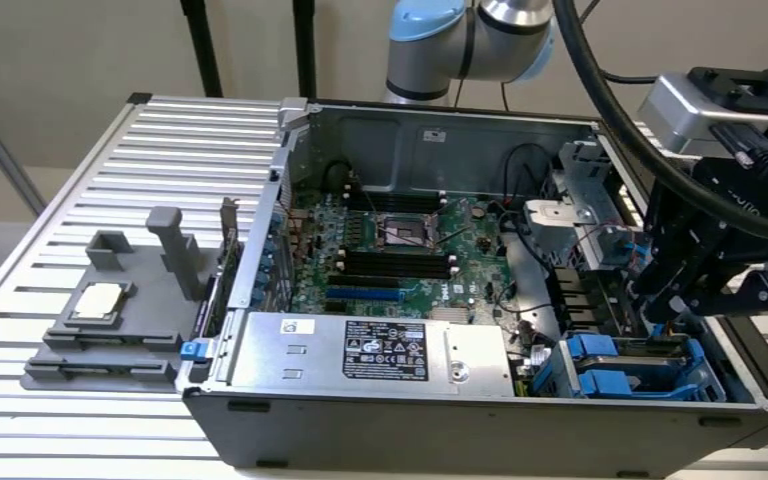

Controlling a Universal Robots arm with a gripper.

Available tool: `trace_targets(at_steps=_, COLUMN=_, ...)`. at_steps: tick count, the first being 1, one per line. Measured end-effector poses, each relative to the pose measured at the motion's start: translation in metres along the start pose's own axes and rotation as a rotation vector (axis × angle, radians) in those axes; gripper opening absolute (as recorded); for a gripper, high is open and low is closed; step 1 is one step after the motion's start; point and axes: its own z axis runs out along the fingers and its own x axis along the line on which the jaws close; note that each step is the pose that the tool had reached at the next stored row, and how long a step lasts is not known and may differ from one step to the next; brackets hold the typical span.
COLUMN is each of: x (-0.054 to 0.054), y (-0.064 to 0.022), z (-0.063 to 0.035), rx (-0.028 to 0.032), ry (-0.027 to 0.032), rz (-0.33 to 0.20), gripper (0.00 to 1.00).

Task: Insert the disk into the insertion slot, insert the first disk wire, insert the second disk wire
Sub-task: 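Insert the second disk wire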

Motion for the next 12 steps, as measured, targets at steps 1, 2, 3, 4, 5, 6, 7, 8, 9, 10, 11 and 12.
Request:
trace_targets(at_steps=1, x=-0.0002, y=-0.0001, z=0.0012, rx=0.0000, ry=0.0034, rz=0.000, gripper=0.33)
trace_targets(at_steps=2, x=-0.0005, y=-0.0003, z=0.0022, rx=0.0000, ry=0.0066, rz=0.000, gripper=0.33)
trace_targets(at_steps=3, x=-0.0010, y=-0.0006, z=0.0032, rx=0.0001, ry=0.0095, rz=0.000, gripper=0.33)
trace_targets(at_steps=4, x=-0.0015, y=-0.0008, z=0.0039, rx=0.0001, ry=0.0126, rz=0.000, gripper=0.33)
trace_targets(at_steps=5, x=-0.0024, y=-0.0010, z=0.0042, rx=0.0000, ry=0.0155, rz=0.000, gripper=0.33)
trace_targets(at_steps=6, x=-0.0033, y=-0.0011, z=0.0046, rx=0.0001, ry=0.0180, rz=0.000, gripper=0.33)
trace_targets(at_steps=7, x=-0.0042, y=-0.0012, z=0.0049, rx=0.0001, ry=0.0210, rz=0.001, gripper=0.33)
trace_targets(at_steps=8, x=-0.0051, y=-0.0013, z=0.0050, rx=0.0001, ry=0.0244, rz=0.001, gripper=0.33)
trace_targets(at_steps=9, x=-0.0060, y=-0.0014, z=0.0051, rx=0.0001, ry=0.0283, rz=0.001, gripper=0.31)
trace_targets(at_steps=10, x=-0.0067, y=-0.0015, z=0.0051, rx=0.0001, ry=0.0323, rz=0.001, gripper=0.31)
trace_targets(at_steps=11, x=-0.0073, y=-0.0017, z=0.0053, rx=0.0001, ry=0.0362, rz=0.001, gripper=0.24)
trace_targets(at_steps=12, x=-0.0079, y=-0.0018, z=0.0054, rx=0.0001, ry=0.0404, rz=0.001, gripper=0.24)
